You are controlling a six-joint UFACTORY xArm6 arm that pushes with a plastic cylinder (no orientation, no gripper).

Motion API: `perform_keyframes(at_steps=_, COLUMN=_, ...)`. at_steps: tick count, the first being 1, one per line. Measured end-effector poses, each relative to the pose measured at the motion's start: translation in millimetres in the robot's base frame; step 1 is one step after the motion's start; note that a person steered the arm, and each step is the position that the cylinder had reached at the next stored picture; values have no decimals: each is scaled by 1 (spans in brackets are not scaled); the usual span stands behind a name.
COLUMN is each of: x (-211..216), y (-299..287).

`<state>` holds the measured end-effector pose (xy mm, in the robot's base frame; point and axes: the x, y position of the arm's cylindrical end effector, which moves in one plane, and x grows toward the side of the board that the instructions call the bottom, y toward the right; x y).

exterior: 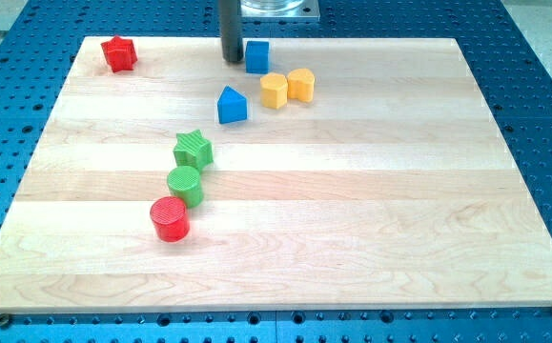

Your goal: Slide the triangle horizontally to the cube

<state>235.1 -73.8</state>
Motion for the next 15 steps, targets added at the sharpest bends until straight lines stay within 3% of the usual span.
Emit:
perform_keyframes(at_steps=1, x=56, y=-10)
perform_keyframes(at_steps=2, x=78, y=-2)
perform_keyframes(at_steps=5, x=85, y=-2)
perform_keyframes(at_steps=6, x=107, y=6)
perform_keyframes(at_steps=7, x=127, y=53)
perform_keyframes(at_steps=8, x=131, y=19)
perform_keyframes(at_steps=9, x=166, y=27)
perform_keyframes(at_steps=11, x=168, y=93)
perform_keyframes(at_steps=12, x=168, y=101)
perform_keyframes(at_steps=13, x=144, y=79)
perform_keyframes(at_steps=14, x=125, y=96)
perform_keyframes(at_steps=15, x=107, y=190)
